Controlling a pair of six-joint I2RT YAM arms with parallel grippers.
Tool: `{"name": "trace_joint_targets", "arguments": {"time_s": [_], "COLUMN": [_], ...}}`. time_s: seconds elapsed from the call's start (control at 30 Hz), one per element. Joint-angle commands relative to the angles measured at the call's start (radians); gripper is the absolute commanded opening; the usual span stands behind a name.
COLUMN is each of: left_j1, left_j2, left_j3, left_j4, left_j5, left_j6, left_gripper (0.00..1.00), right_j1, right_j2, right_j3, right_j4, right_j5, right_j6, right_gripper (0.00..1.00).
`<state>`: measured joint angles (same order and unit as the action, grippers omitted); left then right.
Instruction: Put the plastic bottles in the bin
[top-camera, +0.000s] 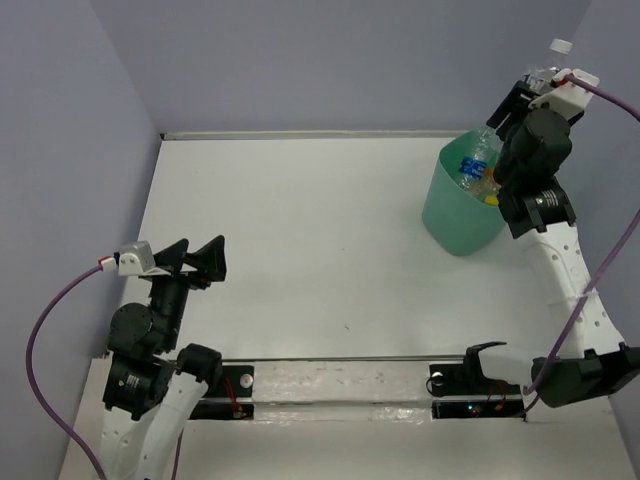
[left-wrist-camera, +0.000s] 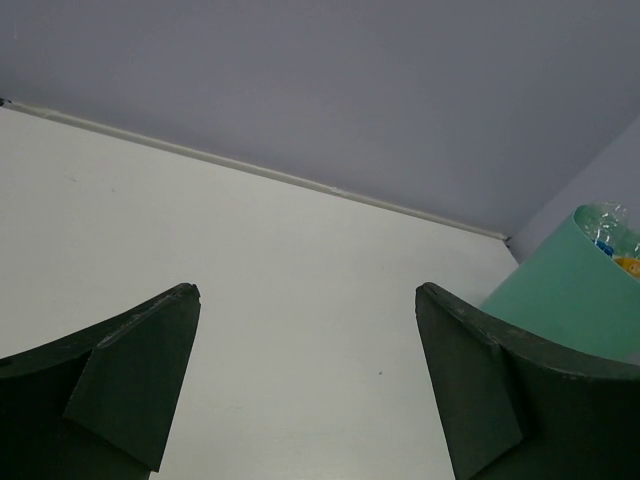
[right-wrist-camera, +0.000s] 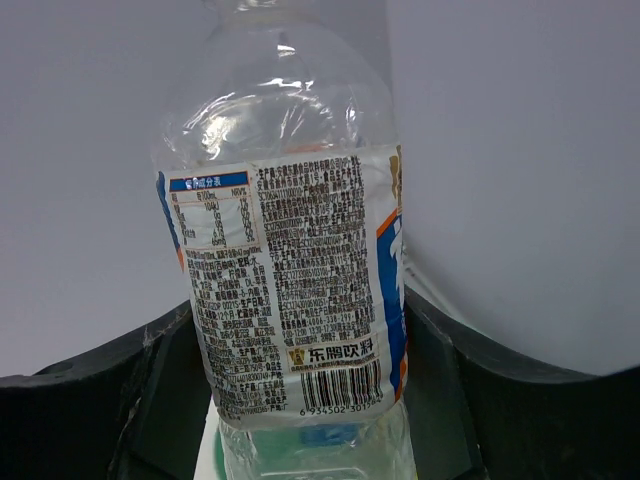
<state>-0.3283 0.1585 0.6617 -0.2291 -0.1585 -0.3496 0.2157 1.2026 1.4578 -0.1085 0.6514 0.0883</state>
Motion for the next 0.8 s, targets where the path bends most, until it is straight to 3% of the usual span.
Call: {"name": "trace_joint_targets", "arguments": {"time_s": [0.0,0.3,0.37,0.4,0.43,0.77], "left_j1": [-0.014,-0.026,-0.026,-0.026,-0.026,-0.023], "left_j2": [-0.014,0.006,0.007,0.01,0.01,0.049], "left_j3": [0.006,0.009,0.009,0.01,0.009,0.022], "left_j4": [0.039,0.039,0.039,0.039,0.04,0.025], "left_j5": [0.005,0.004,0.001,-0.003,-0.004,-0.05], "left_j6": [0.008,0.011,0.014,0.014,0.014,0.023], "left_gripper": [0.99,0.99,0.99,0.99,0.99,0.99], "right_j1": [-0.071,-0.09,-0.09,-0.09,-0.09,-0.09], "right_j2": [0.09,0.101,0.086,0.072,0.046,-0.109], "right_j3": [-0.056,-0.232,-0.247,-0.254,-0.258,-0.119], "right_j4": [0.061,0.076,0.075,0.073,0.073,-0.158], "right_j5": [-0.013,-0.007,-0.021,-0.025,-0.038,-0.174], "right_j6": [-0.073,0.01,0.016,0.03,0.036,0.171], "right_gripper": [0.58,0.67,0.76,0.93,0.99,1.0]}}
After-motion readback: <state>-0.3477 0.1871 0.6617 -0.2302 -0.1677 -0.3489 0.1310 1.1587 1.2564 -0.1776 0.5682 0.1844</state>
